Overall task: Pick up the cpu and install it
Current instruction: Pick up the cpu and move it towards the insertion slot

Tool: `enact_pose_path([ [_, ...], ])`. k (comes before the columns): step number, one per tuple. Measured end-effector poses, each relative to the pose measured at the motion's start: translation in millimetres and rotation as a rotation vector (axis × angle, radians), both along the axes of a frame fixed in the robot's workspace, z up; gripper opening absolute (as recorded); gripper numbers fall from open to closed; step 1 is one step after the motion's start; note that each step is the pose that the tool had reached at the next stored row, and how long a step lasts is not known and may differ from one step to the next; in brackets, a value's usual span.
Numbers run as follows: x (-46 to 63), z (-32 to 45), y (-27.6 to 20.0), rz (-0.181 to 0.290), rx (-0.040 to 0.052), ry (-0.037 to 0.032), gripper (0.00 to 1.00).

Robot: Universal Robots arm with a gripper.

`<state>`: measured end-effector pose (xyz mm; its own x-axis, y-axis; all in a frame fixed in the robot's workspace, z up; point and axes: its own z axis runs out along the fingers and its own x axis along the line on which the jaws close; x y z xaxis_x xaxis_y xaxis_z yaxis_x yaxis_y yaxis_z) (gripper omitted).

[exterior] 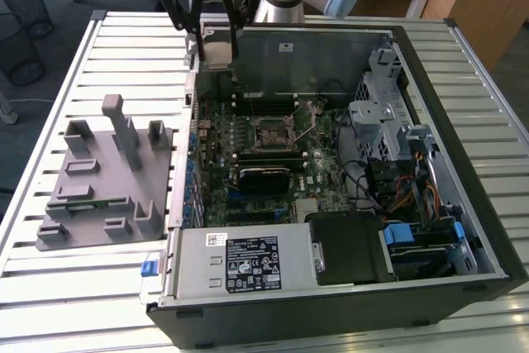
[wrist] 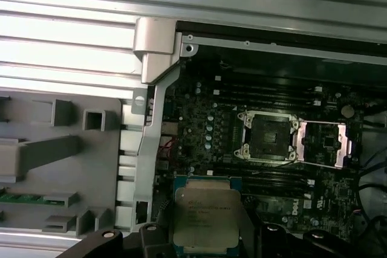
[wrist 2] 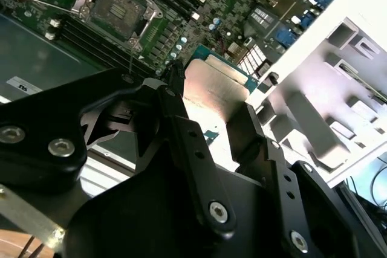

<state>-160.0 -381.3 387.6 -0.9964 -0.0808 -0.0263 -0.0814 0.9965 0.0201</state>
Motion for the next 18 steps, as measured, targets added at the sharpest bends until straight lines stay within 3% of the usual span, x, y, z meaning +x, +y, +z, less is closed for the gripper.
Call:
enact_pose_path([
  [18, 23.1, 0.0, 4.8, 0.0, 0.0, 0.0, 0.53],
])
